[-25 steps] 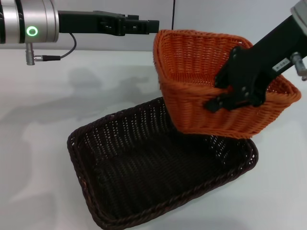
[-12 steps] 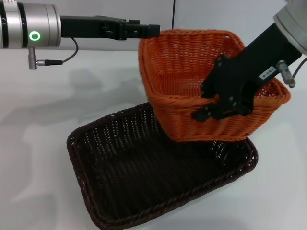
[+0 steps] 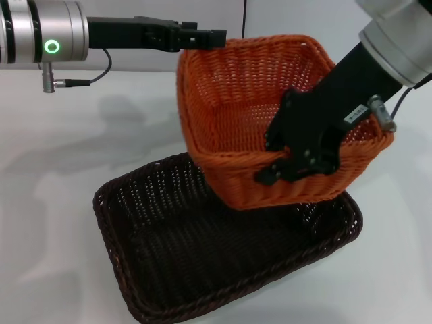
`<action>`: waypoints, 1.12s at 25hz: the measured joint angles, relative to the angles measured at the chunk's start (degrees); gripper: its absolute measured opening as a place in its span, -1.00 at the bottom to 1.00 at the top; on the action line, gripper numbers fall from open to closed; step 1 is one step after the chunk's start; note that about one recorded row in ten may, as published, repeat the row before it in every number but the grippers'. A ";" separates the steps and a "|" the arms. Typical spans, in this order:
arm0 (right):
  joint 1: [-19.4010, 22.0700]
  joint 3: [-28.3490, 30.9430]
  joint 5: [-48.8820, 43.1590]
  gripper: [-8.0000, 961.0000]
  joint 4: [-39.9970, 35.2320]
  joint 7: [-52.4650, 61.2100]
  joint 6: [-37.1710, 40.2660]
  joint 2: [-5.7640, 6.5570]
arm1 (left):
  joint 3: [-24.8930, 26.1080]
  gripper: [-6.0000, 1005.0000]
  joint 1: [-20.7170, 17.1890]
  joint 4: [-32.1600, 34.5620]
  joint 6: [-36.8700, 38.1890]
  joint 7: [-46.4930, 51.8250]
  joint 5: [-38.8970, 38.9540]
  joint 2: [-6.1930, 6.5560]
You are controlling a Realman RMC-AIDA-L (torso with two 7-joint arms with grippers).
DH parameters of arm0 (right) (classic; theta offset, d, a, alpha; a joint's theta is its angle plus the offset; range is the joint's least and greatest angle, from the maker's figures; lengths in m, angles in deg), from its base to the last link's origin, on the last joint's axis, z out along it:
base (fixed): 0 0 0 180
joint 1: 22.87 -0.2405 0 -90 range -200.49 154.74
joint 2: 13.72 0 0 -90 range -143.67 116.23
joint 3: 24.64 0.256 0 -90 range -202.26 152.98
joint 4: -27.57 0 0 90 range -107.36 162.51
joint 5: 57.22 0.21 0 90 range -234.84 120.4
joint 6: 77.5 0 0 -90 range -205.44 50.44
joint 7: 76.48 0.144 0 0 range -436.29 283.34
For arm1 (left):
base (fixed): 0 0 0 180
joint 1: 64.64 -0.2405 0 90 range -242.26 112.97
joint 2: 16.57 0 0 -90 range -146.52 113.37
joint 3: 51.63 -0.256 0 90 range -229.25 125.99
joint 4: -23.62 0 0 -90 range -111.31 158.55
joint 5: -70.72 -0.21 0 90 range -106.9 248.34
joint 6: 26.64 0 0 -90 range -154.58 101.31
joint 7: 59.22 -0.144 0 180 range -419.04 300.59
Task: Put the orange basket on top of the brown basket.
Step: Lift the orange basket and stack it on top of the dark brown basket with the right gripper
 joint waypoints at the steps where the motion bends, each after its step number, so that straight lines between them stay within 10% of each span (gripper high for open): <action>1: -0.12 -0.34 0.00 -0.68 0.03 -0.03 0.00 -0.17 | 0.00 0.62 0.07 0.00 0.07 -0.07 0.00 0.03; 28: -0.69 -9.13 4.70 -0.61 4.46 -0.42 0.77 -1.37 | 0.00 0.62 0.49 0.38 1.41 -1.63 -0.02 0.91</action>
